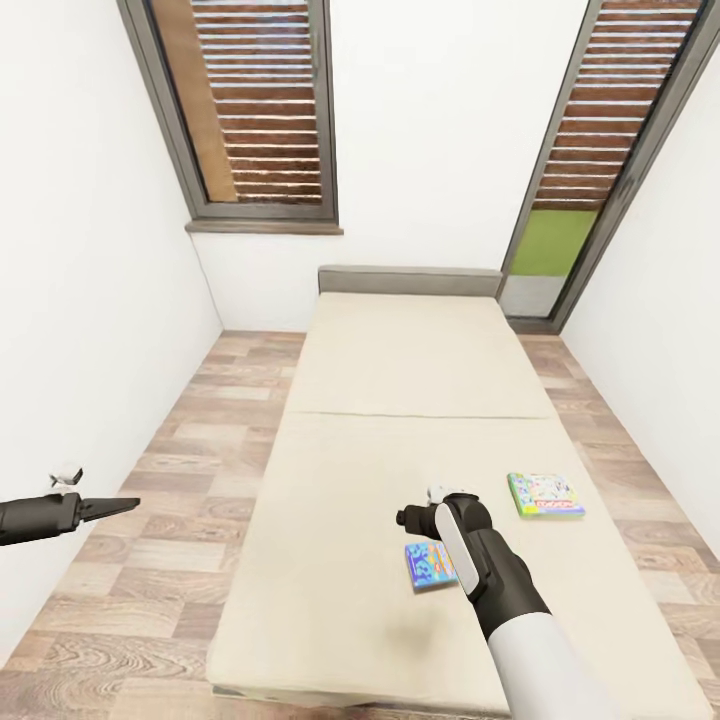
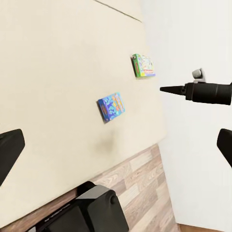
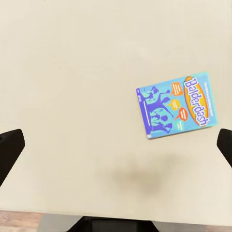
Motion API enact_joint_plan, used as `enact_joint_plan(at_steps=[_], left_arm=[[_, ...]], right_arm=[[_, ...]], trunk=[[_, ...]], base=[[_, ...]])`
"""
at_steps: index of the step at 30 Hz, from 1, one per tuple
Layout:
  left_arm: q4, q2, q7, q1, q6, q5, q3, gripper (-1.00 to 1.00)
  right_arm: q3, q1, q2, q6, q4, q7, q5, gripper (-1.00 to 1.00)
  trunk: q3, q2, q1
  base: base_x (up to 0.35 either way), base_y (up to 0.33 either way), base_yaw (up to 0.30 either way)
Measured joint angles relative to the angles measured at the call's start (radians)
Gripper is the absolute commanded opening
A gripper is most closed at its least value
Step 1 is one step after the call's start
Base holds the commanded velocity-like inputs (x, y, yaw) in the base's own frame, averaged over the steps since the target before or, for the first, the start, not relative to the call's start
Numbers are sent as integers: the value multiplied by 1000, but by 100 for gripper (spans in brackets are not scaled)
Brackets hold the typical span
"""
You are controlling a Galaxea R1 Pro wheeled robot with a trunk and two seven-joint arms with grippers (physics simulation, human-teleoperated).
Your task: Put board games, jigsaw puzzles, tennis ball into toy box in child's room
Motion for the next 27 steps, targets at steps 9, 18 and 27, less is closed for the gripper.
enact_joint_plan(at_steps=[9, 18, 27], left_arm=[[2, 1, 0, 0, -2, 0, 2, 100], [2, 2, 0, 0, -2, -1, 3, 100], [2, 2, 0, 0, -2, -1, 2, 100]], right_arm=[[0, 0, 0, -19, 0, -1, 0, 100], [0, 0, 0, -21, 0, -1, 0, 100], [0, 0, 0, -28, 0, -1, 0, 100]], trunk=[[-15, 0, 0], [-30, 0, 0], [-45, 0, 0]], base=[[0, 0, 0], [0, 0, 0], [0, 0, 0]])
